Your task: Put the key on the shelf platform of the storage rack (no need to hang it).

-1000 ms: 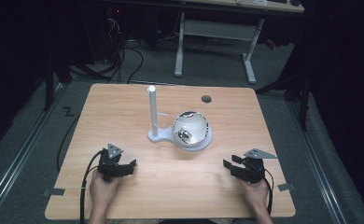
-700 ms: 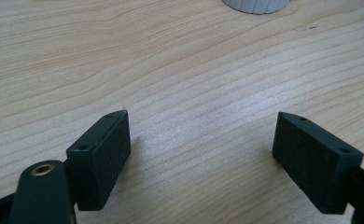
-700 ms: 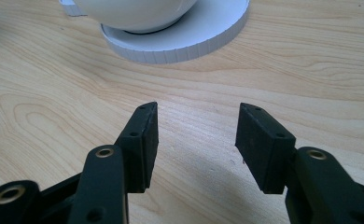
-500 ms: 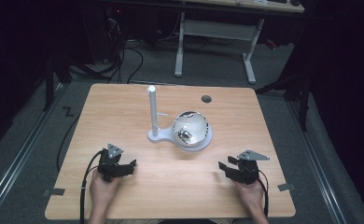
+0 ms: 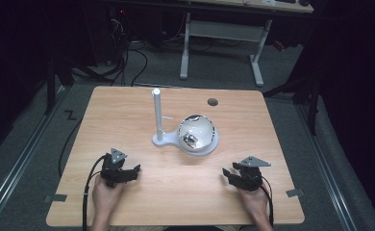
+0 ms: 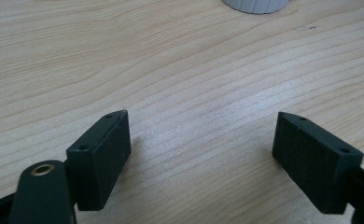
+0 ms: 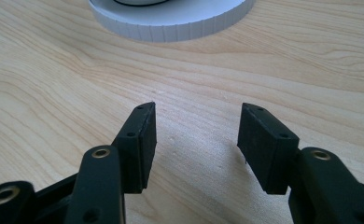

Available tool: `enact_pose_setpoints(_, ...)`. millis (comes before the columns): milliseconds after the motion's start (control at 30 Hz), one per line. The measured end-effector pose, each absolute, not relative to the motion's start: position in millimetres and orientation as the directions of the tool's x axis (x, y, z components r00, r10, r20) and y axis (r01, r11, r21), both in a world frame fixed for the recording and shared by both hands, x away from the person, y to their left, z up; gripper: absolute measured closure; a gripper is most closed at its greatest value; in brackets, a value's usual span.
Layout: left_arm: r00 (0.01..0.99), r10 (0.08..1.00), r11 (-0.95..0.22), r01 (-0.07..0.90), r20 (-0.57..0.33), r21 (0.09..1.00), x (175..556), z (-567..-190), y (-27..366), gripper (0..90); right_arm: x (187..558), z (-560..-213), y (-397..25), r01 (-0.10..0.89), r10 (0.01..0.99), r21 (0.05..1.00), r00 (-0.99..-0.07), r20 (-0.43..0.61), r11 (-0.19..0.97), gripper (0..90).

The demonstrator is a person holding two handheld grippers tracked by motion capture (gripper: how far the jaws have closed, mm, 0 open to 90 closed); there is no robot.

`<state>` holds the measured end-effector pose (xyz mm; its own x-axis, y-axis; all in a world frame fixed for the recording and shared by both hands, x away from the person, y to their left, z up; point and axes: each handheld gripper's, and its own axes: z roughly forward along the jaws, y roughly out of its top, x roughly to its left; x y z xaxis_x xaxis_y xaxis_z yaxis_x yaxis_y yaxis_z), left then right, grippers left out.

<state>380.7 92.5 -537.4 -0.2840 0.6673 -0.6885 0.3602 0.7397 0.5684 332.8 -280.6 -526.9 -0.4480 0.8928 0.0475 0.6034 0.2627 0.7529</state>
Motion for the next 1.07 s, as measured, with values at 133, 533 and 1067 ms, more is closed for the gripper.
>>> enact_pose_setpoints(133, -0.285, 0.667, 0.740, 0.360, -0.689, 0.568, 380.7, -537.4, 92.4, 19.6, 333.9, -529.7, -277.5, 0.600, 0.893, 0.748, -0.449, 0.023, 0.282, 47.4)
enact_pose_setpoints(533, -0.283, 0.668, 0.739, 0.360, -0.688, 0.569, 380.6, -537.5, 92.5, 19.6, 335.7, -531.6, -272.5, 0.602, 0.894, 0.731, -0.447, -0.025, 0.321, 43.9)
enact_pose_setpoints(1067, -0.283, 0.668, 0.739, 0.360, -0.688, 0.570, 380.6, -537.5, 92.5, 19.6, 336.2, -531.6, -273.0, 0.607, 0.897, 0.728, -0.442, -0.021, 0.317, 41.7)
